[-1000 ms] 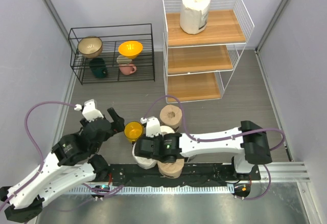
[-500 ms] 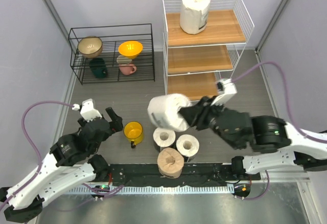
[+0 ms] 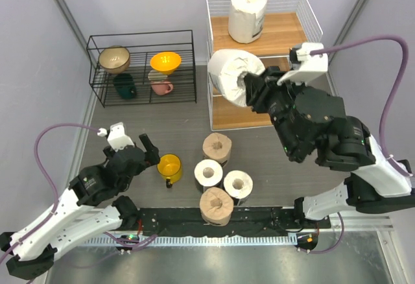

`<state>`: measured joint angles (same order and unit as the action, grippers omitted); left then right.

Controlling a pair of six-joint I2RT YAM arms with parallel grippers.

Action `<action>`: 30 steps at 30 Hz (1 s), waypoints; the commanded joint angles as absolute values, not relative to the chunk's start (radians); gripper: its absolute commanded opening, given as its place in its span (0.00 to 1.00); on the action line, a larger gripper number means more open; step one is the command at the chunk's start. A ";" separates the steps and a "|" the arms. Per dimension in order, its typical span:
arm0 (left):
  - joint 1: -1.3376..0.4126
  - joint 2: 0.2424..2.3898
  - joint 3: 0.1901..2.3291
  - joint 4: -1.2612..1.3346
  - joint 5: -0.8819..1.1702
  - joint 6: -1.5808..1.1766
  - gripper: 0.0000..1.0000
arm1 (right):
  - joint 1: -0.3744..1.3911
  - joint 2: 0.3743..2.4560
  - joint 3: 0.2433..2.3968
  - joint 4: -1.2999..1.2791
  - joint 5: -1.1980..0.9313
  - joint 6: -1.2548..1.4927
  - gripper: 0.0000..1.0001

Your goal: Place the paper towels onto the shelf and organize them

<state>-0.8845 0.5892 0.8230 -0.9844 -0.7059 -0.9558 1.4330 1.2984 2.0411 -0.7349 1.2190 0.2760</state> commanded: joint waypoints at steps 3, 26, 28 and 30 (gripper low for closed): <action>-0.890 0.592 0.864 -0.950 -0.707 -0.940 1.00 | 1.223 1.360 2.244 -0.583 1.161 0.005 0.31; -0.890 0.566 0.854 -0.977 -0.704 -0.945 1.00 | 0.598 1.568 2.396 -0.607 0.795 -0.023 0.30; -0.890 0.565 0.850 -0.979 -0.707 -0.945 1.00 | 0.551 1.585 2.411 -0.630 0.735 -0.003 0.30; -0.890 0.565 0.845 -0.976 -0.709 -0.945 0.99 | 0.497 1.597 2.414 -0.655 0.684 0.040 0.30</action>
<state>-0.8845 0.5724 0.8326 -0.9852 -0.6907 -0.9562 0.5705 1.5860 2.3714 -0.6563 0.8322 -0.0399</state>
